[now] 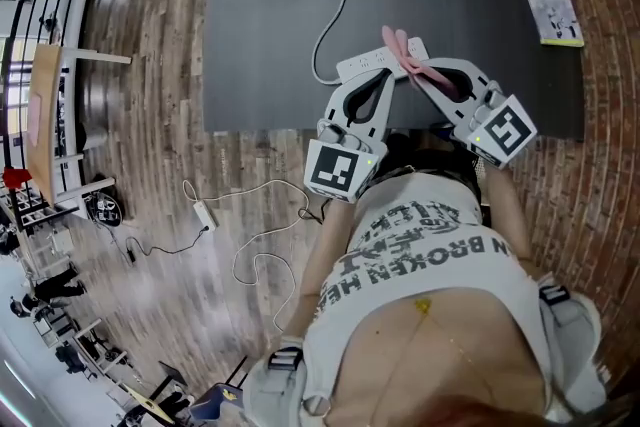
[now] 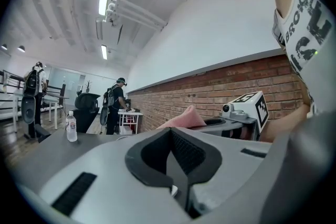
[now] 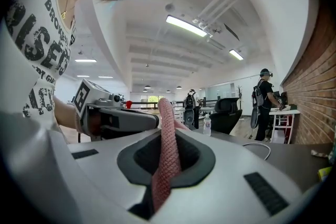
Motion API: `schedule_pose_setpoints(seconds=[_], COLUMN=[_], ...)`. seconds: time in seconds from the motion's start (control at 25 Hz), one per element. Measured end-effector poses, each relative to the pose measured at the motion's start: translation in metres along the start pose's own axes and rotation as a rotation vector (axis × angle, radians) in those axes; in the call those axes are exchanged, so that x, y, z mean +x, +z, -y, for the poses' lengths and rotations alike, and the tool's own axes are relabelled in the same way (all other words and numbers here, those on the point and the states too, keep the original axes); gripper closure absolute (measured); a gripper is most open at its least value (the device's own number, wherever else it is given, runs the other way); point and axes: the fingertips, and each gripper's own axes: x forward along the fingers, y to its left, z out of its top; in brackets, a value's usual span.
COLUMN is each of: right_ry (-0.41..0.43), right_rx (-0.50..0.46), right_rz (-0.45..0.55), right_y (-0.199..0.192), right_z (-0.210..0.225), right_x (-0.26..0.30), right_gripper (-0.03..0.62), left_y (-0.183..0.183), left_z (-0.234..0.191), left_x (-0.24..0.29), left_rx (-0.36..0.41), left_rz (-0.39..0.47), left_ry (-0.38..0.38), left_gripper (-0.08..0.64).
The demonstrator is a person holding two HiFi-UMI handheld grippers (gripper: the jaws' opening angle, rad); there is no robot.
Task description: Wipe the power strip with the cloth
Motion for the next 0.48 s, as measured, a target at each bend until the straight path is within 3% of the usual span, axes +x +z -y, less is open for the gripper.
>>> schedule_pose_setpoints(seconds=[0.48], right_ry=[-0.002], right_rx=[-0.016], right_rz=[-0.033], right_y=[-0.0041], right_z=[0.0048], right_x=[-0.0032], right_gripper=[0.577], left_y=[0.0049], left_z=[0.0063], left_x=[0.0046], left_rx=[0.019], left_rz=[0.011], left_ry=[-0.016], left_gripper=[0.554])
